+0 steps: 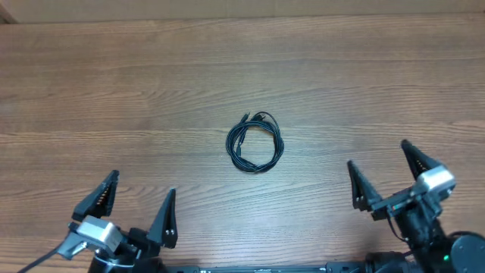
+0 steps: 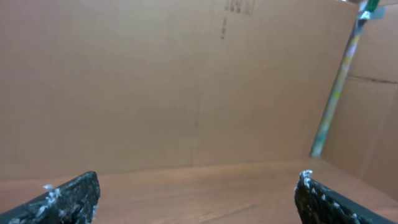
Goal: Untangle cables
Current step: 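Move the left gripper forward over the black cable coil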
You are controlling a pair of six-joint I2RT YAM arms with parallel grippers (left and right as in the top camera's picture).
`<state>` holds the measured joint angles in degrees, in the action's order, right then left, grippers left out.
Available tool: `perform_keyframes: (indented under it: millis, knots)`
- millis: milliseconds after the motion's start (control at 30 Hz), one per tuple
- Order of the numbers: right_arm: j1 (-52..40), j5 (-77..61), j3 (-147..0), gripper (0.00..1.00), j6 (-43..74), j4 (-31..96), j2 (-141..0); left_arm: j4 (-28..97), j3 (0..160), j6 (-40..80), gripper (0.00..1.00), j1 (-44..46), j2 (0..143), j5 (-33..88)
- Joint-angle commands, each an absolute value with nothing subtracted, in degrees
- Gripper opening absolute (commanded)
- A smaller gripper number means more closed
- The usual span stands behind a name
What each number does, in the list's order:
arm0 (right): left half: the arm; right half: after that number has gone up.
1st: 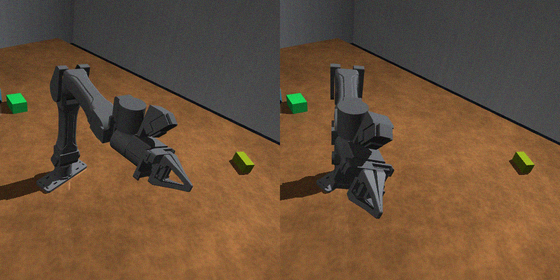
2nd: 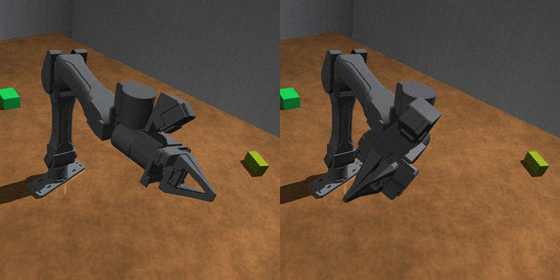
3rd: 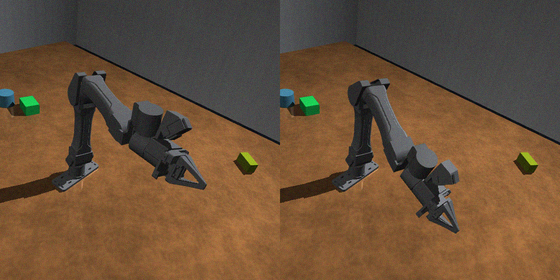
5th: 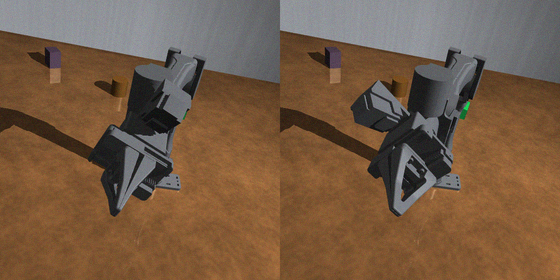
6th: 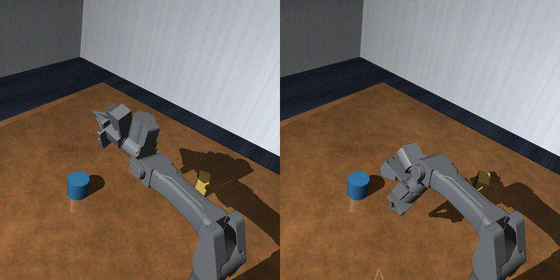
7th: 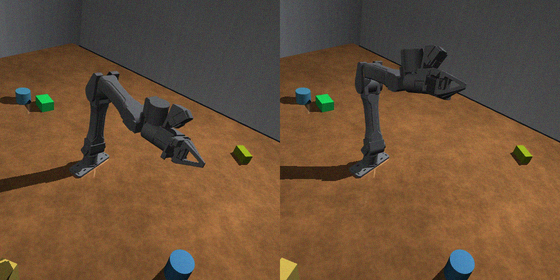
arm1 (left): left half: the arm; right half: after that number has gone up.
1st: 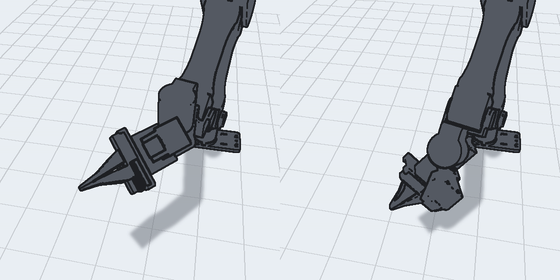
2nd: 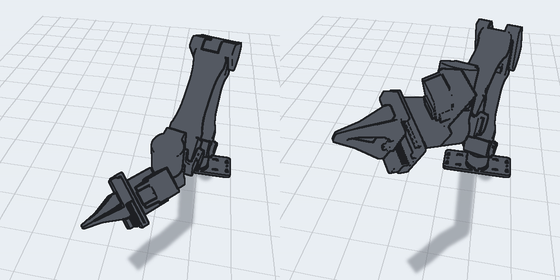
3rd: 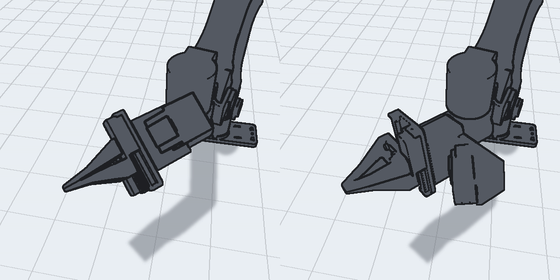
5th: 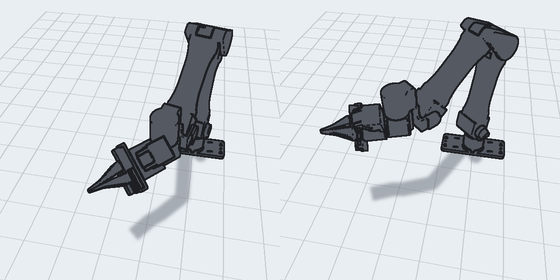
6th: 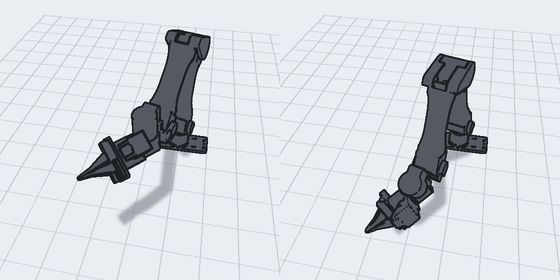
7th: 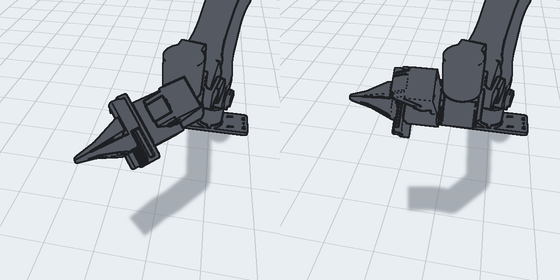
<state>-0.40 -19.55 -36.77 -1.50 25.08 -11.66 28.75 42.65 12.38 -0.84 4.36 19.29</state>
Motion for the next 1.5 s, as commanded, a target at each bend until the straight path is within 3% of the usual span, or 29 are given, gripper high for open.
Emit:
perform_keyframes:
  millis: [0, 233, 567, 900, 1467]
  knots:
    - [-0.3, -18.15, -46.65, 1.0, -1.76, 29.39, -18.11, 32.56, 48.42, 11.14, 1.0, -0.73, 11.64, 17.43]
    - [-0.3, -6.79, -68.49, 1.0, 0.14, 50.52, -33.32, 47.27, 63.61, 10.74, 1.0, -0.73, 27.9, 19.35]
    - [-0.3, -8.21, -95.7, 1.0, 4.73, 79.0, -47.16, 64.69, 86.13, 10.31, 0.99, -0.73, 41.98, 19.57]
    - [-0.3, -24.16, -97.19, 1.0, 4.71, 81.95, -47.11, 70.67, 87.53, 10.5, 1.0, -0.73, 41.74, 27.05]
    - [-0.3, -25.17, -97.19, 1.0, 4.73, 81.62, -47.11, 71.35, 86.54, 10.24, 1.0, -0.73, 41.89, 21.89]
